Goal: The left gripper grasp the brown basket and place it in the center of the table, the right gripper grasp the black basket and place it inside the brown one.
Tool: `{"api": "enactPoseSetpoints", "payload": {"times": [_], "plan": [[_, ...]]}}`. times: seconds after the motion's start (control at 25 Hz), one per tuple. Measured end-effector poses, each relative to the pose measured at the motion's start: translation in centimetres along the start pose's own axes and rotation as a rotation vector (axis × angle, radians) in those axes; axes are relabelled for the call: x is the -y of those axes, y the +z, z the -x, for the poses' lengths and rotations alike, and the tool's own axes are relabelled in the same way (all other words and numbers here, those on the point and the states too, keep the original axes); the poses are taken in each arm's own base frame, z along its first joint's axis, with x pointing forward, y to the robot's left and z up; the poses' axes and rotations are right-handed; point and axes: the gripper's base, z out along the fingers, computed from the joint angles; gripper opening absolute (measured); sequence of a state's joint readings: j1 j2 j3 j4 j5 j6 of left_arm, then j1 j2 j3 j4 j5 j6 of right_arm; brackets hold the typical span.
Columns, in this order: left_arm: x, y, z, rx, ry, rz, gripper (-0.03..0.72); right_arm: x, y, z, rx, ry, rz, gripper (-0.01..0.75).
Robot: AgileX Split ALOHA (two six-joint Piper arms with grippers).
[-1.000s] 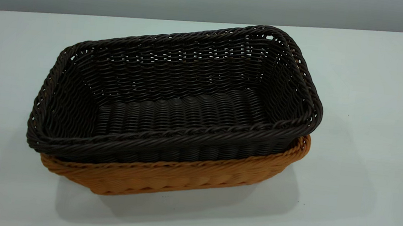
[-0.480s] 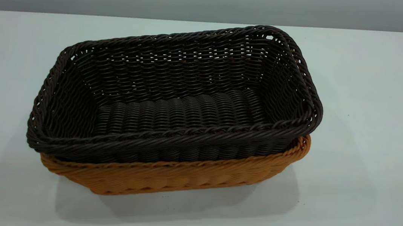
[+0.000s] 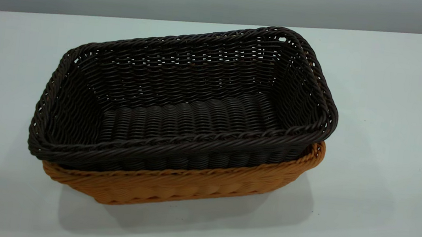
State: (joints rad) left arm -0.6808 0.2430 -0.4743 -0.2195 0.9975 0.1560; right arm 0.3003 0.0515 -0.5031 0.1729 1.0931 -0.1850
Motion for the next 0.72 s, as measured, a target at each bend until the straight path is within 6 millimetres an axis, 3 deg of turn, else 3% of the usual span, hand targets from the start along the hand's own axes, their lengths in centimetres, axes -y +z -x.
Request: {"api": "enactPoseSetpoints", "payload": {"times": [0.32,0.72], "plan": [[-0.5,-0.6,-1.7,-0.072,0.036,0.075,-0.001,0.2,0.0,0.0,-0.004,0.0,-0.019,0.002],[-0.3,-1.5,-2.4,0.039,0.04,0.078,-0.001,0.3,0.0,0.0,-0.005,0.008,-0.029,0.002]]}}
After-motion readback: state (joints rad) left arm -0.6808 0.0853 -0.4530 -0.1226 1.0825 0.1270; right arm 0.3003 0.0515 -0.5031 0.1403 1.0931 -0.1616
